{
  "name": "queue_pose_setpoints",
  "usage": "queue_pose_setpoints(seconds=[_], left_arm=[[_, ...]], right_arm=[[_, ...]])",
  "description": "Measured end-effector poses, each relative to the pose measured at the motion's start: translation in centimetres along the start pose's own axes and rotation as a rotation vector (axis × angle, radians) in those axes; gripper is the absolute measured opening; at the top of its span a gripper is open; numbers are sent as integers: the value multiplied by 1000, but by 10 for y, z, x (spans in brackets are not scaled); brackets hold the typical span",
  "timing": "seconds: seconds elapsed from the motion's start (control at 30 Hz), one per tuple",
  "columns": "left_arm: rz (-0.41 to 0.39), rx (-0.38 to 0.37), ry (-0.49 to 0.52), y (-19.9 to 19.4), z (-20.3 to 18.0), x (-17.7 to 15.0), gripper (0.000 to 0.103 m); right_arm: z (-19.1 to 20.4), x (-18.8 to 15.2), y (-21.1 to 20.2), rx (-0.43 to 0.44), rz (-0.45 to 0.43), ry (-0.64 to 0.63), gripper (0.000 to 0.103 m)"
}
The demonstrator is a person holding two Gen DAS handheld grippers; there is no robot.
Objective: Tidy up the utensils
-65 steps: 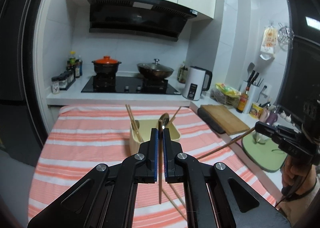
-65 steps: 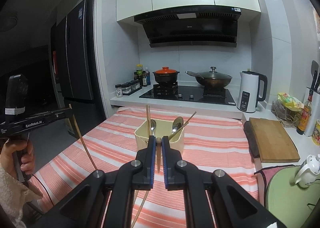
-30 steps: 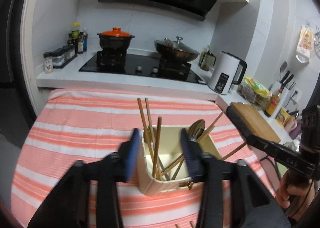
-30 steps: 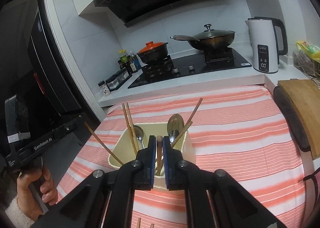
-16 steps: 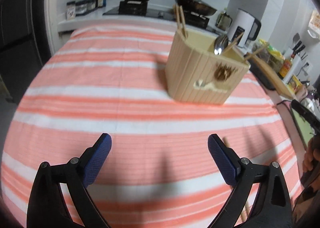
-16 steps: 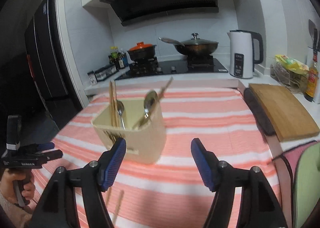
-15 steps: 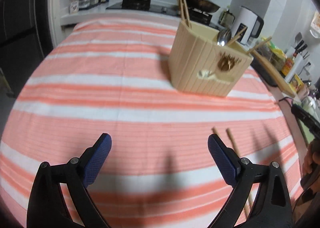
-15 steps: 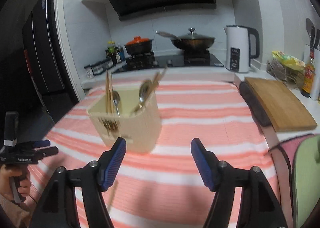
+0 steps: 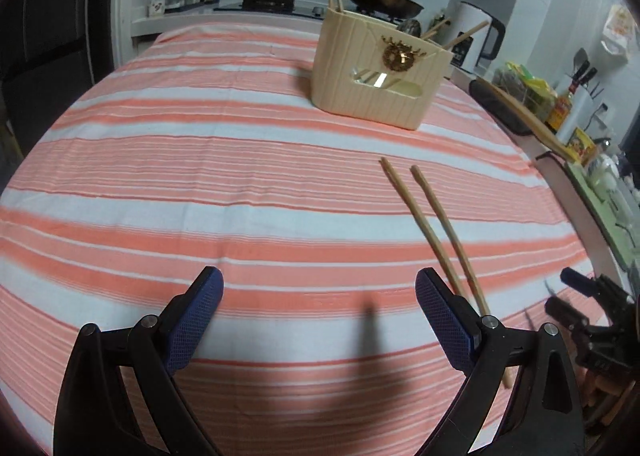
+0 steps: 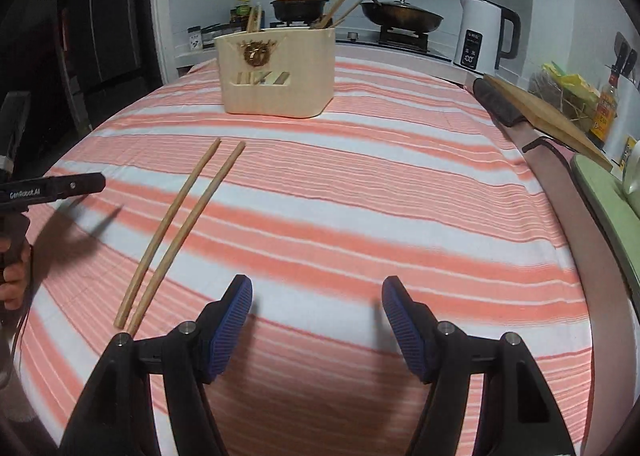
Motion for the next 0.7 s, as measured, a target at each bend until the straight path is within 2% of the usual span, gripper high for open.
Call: queue_pose_setpoints(seconds=[0.1,0.17,0.3,0.37,0.43,0.53,0.6,0.63,0.67,0.7], left_arm=[[11,-38,23,3,-17,-1,97],[18,-34,47,7,-27,-2,97],[22,-30,38,11,-29,-3,97],[24,-23,24,11,-25,-4,97],[20,-17,14,9,-21,-4,97],[15,-9,4,7,-16,-5,97],[14,-5,2,6,-16,-5,97],[15,-5,2,6,-16,-6,97],[17,-6,3,7,-17,-6,97],[20,-8,5,7,-19,-7,97]], right_arm=[[15,-6,-15,64,-34,-31,69],[29,-10,-27,131,-47,-66,69],[64,-20,-38,243,-21,-142,67],[76,-24,-35,241,-2,-176,53],[83,-27,-30,237,23,-185,47],[88,-26,-22,236,40,-193,45],[90,-24,-17,224,51,-196,32],[89,-22,-15,210,54,-186,19],[86,-20,-13,202,61,-165,9],[82,-18,-11,199,69,-137,9]])
Point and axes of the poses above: each gripper's, at about its wrist camera, not at the fingertips, and y roughly the way its jaws point, z to its left, x to its top, the point moved 3 cm from there along y, roughly the way its jaws point, and after that the axes turned 10 degrees about -x, right-handed, at the moved point
